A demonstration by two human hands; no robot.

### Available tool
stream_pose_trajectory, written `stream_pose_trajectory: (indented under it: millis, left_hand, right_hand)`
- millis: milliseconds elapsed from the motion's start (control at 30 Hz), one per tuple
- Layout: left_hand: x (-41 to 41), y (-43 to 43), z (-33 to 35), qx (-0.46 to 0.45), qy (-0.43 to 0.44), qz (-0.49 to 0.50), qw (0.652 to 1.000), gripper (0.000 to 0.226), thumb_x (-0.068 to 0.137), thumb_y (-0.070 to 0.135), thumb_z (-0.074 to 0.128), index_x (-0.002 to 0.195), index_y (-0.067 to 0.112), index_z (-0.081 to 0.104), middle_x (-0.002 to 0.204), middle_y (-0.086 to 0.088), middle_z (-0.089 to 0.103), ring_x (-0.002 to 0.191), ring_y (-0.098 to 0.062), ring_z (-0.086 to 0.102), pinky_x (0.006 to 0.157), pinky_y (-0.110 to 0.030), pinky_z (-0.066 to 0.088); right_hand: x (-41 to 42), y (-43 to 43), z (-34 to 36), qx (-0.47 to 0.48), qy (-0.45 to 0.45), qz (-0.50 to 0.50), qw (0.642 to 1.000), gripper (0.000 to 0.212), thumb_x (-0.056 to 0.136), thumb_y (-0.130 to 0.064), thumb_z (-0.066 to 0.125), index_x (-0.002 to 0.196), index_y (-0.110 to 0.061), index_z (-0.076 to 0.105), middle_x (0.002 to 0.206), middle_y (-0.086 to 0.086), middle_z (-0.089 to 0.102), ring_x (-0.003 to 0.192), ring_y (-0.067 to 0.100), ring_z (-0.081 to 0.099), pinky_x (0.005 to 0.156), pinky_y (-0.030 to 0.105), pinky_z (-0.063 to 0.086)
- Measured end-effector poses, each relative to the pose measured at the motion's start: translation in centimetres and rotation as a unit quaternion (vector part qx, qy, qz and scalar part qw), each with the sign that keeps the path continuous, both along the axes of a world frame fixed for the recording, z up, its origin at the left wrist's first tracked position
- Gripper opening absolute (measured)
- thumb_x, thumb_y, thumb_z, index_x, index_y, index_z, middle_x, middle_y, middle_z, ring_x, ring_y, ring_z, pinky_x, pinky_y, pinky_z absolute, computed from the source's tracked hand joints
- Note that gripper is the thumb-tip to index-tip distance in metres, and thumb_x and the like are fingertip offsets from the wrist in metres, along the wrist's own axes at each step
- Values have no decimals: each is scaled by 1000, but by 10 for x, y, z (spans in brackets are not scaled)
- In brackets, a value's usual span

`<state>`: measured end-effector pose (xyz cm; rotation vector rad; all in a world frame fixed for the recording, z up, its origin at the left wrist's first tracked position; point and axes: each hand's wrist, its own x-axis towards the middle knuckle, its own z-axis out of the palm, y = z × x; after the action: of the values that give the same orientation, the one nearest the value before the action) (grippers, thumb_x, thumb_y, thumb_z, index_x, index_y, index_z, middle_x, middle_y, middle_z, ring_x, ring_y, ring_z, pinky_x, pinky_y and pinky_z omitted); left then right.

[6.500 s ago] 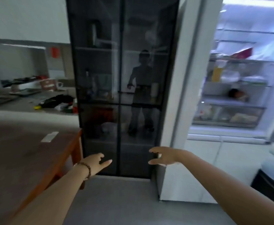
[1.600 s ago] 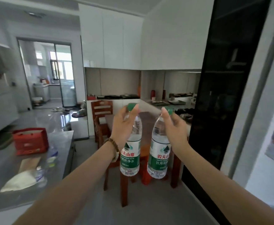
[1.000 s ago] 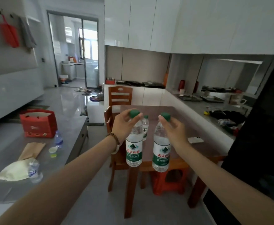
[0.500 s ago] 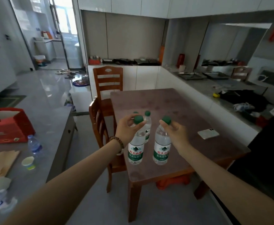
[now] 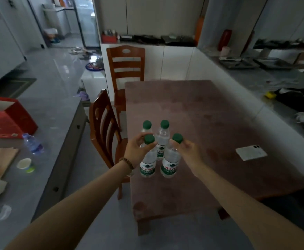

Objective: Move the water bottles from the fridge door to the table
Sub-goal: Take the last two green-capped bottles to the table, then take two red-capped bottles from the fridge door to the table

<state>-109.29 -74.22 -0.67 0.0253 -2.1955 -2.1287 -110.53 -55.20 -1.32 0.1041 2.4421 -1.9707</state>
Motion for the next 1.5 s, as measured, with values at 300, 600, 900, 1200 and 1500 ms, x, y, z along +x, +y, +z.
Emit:
stream_pose_trajectory:
  millis: [300,600,900,1200,1500]
  left_hand:
    - [-13,6,-11,-16,-16,20,1000,30,75,1,72,102,8,62,96,-3,68,87,0,65,80,-16,52]
    - [-20,5,-5,-42,-3,5,999,31,77,1,71,107,5,62,108,-12,67,101,-16,63,91,-26,51]
    - [-19,4,-7,-32,-35,9,999,34,79,4,69,112,1,61,112,-11,66,106,-18,61,91,-22,50]
    - [-19,7,-21,-93,-47,30,994,25,80,23,70,103,23,61,109,3,65,110,-15,57,101,-36,42]
    - [1,-10,-19,-309,-144,-10,940,81,79,43,67,142,13,27,147,-8,35,131,-26,39,103,-37,37]
  right_hand:
    - [-29,-5,-30,-17,-7,61,998,31,68,-46,78,94,-31,72,98,-8,73,101,13,64,84,33,52]
    - [-36,-10,-32,-42,-11,70,997,21,71,-40,77,90,-36,71,96,-15,71,97,4,64,70,15,47]
    - [-41,-10,-36,-36,-4,90,995,28,70,-37,79,96,-33,71,98,-15,73,101,7,65,84,24,51]
    - [-36,-12,-37,-39,6,76,996,37,74,-32,77,109,-24,67,107,-10,69,106,7,61,87,24,50]
    - [-20,7,-16,145,-23,112,983,78,75,-41,74,139,-21,36,143,0,43,129,20,42,102,36,39]
